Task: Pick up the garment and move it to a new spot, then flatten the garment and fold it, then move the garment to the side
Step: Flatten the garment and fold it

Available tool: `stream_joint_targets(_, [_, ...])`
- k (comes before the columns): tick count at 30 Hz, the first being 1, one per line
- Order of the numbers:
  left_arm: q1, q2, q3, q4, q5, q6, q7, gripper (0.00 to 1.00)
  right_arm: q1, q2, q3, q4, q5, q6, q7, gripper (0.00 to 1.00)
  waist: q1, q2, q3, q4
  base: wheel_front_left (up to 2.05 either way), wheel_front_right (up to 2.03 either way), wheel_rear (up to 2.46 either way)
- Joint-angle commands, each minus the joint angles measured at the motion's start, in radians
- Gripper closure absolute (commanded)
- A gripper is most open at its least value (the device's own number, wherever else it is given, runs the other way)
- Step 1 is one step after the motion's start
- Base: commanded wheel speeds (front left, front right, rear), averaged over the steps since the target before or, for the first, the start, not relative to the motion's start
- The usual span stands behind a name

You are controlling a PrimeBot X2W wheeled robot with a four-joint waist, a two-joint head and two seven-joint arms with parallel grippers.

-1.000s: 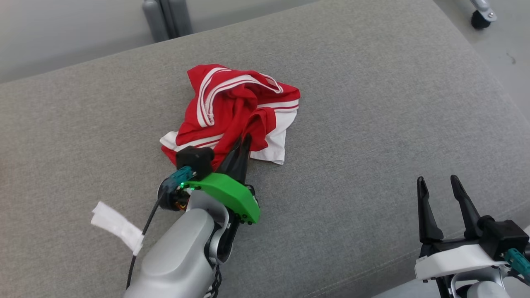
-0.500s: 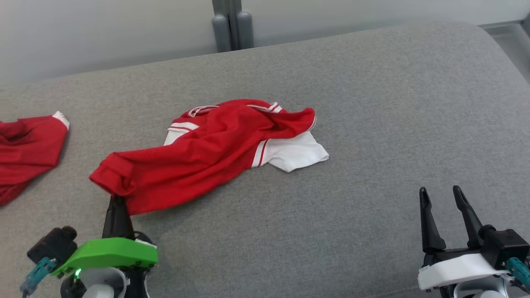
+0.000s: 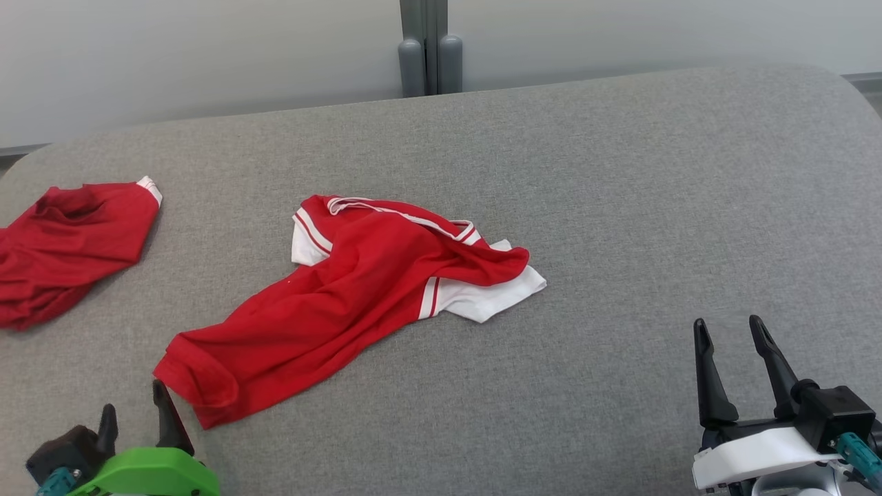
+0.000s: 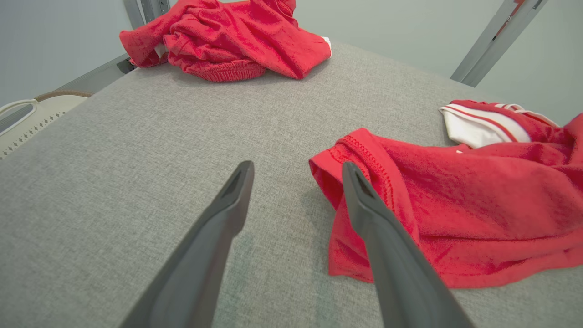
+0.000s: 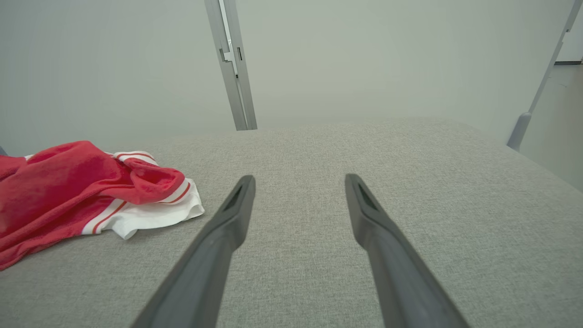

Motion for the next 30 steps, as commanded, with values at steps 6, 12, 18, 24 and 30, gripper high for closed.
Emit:
stream_joint_targets(6, [-0.068,0.012,-0.106,-0.143,0.109,-0.001,0.032,0.00,-0.007,-0.001,0.003,-0.003,0.003,-0.001,0.000,0.00,0.0000,0.0000,0.024,-0.016,0.00,0.00,0.00])
stream_joint_targets(12, [-0.219,-0.060,-0.312,-0.140,0.193,-0.083,0.149,0.00,-0.044,-0.001,0.028,-0.003,0.002,-0.001,0.000,0.00,0.0000,0.0000,0.060,-0.057,0.00,0.00,0.00])
stream_joint_targets(18, [-0.367,-0.132,-0.425,0.051,0.224,-0.183,0.224,0.00,-0.086,-0.001,0.044,0.000,0.008,-0.001,0.000,0.00,0.0000,0.0000,0.108,-0.133,0.00,0.00,0.00])
stream_joint_targets(24, [-0.468,-0.172,-0.490,0.247,0.259,-0.259,0.221,0.00,-0.098,-0.001,0.045,0.008,0.014,-0.001,0.000,0.00,0.0000,0.0000,0.133,-0.201,0.00,0.00,0.00])
stream_joint_targets(30, [-0.534,-0.200,-0.518,0.381,0.277,-0.296,0.204,0.00,-0.102,-0.001,0.050,0.008,0.032,-0.001,0.000,0.00,0.0000,0.0000,0.152,-0.245,0.00,0.00,0.00])
